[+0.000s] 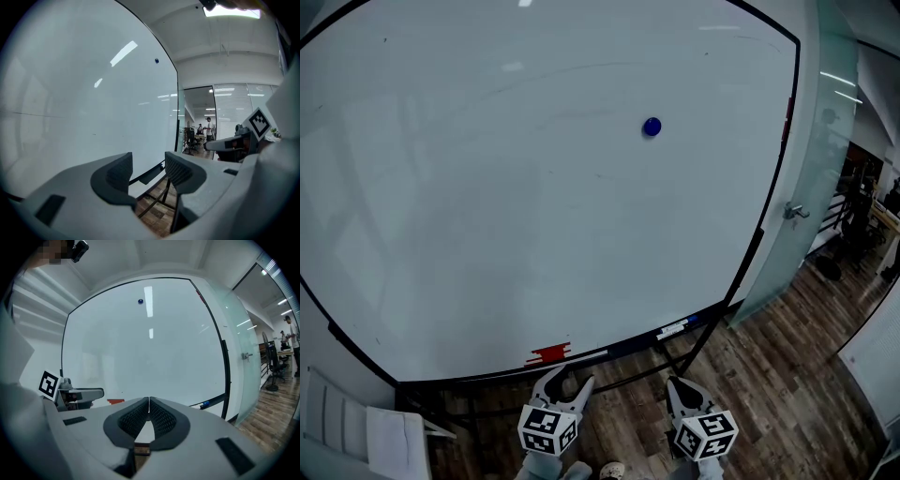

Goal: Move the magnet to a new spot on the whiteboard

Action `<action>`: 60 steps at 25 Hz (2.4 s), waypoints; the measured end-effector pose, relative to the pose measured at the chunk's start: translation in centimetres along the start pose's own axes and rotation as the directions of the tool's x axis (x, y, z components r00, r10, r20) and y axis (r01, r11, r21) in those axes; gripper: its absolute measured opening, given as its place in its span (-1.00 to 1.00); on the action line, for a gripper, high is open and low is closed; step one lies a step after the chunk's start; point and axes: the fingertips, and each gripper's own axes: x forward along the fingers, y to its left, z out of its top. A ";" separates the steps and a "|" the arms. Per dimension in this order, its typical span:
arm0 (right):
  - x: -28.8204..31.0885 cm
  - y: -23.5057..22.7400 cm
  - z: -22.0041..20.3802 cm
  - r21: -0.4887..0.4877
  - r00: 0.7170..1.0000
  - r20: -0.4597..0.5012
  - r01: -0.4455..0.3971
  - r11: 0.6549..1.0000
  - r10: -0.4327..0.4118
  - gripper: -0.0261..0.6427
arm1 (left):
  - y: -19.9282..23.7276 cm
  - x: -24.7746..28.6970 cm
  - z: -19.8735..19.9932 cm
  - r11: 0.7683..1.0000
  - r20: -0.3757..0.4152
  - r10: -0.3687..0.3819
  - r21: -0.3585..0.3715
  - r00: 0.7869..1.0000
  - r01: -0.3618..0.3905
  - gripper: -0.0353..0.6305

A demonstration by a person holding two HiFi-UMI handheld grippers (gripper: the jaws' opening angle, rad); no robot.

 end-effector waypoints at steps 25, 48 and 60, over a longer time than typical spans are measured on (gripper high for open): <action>6.0 -4.7 12.9 -0.170 0.971 0.187 -0.120 0.978 0.152 -0.84 | -1.7 5.7 7.4 0.993 0.129 0.066 0.088 0.989 -0.078 -0.25; 8.6 -5.7 32.3 -0.391 0.848 0.384 -0.210 0.896 0.366 -0.84 | -3.7 9.2 28.7 0.902 0.436 0.072 0.355 0.897 -0.245 -0.29; 6.0 -5.3 40.0 -0.470 0.780 0.458 -0.194 0.861 0.426 -0.84 | -6.4 10.5 40.0 0.794 0.572 0.042 0.479 0.819 -0.375 -0.29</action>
